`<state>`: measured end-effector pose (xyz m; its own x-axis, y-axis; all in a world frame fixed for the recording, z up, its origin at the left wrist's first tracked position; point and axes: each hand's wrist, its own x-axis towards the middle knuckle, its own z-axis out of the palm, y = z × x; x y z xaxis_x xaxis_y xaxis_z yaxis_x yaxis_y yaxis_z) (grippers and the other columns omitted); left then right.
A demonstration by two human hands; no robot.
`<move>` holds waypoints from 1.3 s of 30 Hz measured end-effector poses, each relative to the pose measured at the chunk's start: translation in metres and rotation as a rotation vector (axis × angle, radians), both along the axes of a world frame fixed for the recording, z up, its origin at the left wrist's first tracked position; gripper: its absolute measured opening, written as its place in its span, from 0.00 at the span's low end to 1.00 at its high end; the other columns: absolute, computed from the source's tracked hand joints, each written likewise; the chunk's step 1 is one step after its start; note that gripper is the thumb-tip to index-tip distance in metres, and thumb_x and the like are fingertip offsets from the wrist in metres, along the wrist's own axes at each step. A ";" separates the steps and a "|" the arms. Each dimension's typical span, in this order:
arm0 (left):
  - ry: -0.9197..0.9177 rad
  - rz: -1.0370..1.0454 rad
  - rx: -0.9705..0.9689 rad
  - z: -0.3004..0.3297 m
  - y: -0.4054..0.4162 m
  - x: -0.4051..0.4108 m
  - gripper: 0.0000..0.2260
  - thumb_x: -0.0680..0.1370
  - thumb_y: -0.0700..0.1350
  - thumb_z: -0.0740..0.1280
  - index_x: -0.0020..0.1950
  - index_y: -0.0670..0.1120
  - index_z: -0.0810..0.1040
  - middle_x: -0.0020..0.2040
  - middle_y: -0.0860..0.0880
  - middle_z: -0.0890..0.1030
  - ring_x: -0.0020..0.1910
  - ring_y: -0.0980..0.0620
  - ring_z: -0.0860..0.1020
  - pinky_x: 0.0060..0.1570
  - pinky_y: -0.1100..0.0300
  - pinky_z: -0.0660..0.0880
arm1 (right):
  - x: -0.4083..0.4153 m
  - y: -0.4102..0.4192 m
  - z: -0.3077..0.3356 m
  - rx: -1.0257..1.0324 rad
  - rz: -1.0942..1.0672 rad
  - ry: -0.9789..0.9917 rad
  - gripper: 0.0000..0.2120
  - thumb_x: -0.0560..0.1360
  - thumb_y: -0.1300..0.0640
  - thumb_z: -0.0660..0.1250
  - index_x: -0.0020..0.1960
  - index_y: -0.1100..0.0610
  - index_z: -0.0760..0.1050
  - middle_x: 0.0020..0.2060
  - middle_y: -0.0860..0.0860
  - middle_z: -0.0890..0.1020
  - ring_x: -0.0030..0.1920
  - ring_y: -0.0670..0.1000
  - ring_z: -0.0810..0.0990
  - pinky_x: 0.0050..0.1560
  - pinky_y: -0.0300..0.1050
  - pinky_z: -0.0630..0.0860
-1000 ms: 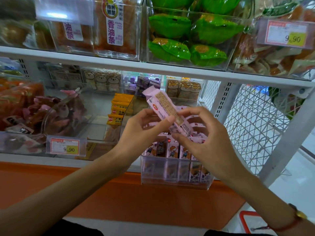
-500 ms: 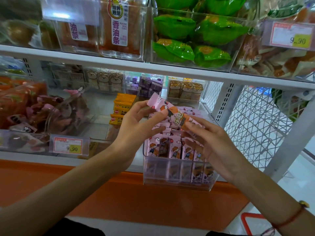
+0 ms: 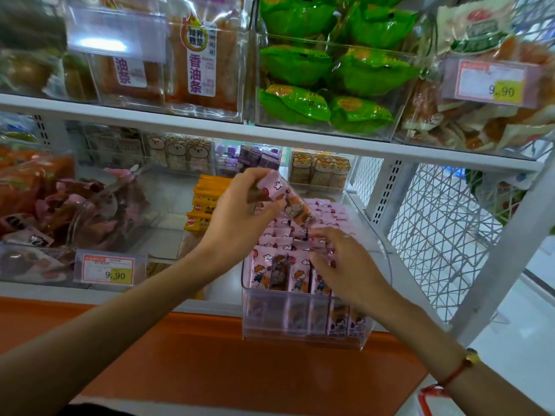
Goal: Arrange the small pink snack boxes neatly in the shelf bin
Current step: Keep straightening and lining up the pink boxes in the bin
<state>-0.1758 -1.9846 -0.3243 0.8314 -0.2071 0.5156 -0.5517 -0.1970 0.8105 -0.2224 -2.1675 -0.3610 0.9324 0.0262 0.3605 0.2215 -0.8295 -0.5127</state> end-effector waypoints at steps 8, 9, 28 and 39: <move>-0.141 -0.093 0.469 0.010 -0.013 0.039 0.20 0.75 0.43 0.70 0.67 0.51 0.73 0.62 0.52 0.74 0.52 0.59 0.77 0.45 0.65 0.76 | -0.006 -0.005 -0.006 -0.214 0.044 0.044 0.20 0.79 0.45 0.59 0.70 0.45 0.65 0.66 0.47 0.73 0.57 0.39 0.68 0.49 0.25 0.56; -0.148 -0.120 0.529 0.014 -0.015 0.043 0.21 0.75 0.44 0.71 0.67 0.50 0.73 0.63 0.50 0.75 0.52 0.57 0.78 0.43 0.66 0.76 | -0.008 -0.005 -0.006 -0.226 0.053 0.045 0.20 0.79 0.45 0.59 0.70 0.44 0.65 0.66 0.46 0.73 0.58 0.40 0.68 0.51 0.26 0.58; -0.166 -0.227 1.149 0.006 -0.041 0.070 0.14 0.81 0.50 0.60 0.63 0.49 0.78 0.64 0.51 0.78 0.58 0.54 0.75 0.54 0.61 0.67 | -0.019 -0.006 0.003 -0.322 0.054 -0.021 0.18 0.81 0.50 0.55 0.71 0.46 0.65 0.66 0.44 0.71 0.62 0.42 0.68 0.63 0.37 0.58; -0.191 -0.106 0.990 -0.008 -0.036 0.047 0.10 0.78 0.53 0.65 0.54 0.51 0.81 0.57 0.55 0.80 0.46 0.59 0.73 0.48 0.59 0.74 | -0.029 -0.012 0.000 -0.446 0.058 0.179 0.24 0.78 0.37 0.46 0.73 0.38 0.59 0.72 0.41 0.65 0.74 0.44 0.55 0.74 0.51 0.54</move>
<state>-0.1287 -2.0202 -0.3323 0.7056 -0.6813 0.1947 -0.7086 -0.6749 0.2059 -0.2511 -2.1791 -0.3608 0.9712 0.1954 0.1367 0.2147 -0.9659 -0.1445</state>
